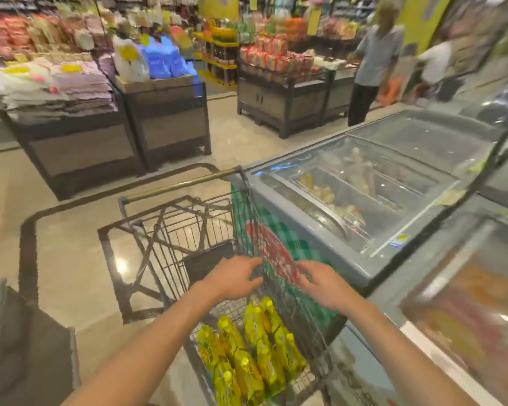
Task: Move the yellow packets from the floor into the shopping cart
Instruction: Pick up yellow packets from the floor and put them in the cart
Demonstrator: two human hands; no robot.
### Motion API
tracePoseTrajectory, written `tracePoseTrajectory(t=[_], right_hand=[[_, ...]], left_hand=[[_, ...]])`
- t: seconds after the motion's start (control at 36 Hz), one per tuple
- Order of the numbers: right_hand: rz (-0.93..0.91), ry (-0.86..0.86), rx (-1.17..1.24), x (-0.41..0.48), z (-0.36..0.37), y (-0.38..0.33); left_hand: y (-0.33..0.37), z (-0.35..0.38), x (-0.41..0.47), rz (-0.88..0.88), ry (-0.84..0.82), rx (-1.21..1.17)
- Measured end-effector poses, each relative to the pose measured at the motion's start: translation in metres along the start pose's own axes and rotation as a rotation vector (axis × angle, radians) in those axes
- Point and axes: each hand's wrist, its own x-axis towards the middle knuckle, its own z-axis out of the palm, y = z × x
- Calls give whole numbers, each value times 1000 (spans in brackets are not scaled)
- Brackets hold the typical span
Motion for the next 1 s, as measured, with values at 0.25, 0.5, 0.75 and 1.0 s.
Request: tracePoseTrajectory(t=[0.25, 0.5, 0.75, 1.0], right_hand=[[349, 64, 47, -184, 22, 17], [771, 264, 194, -377, 45, 6], [1162, 476, 299, -580, 85, -20], [1508, 615, 331, -762, 135, -69]], left_hand=[[102, 44, -40, 390, -58, 64], [244, 91, -85, 783, -239, 142], [405, 158, -179, 1201, -376, 232], [542, 246, -307, 1565, -426, 357]])
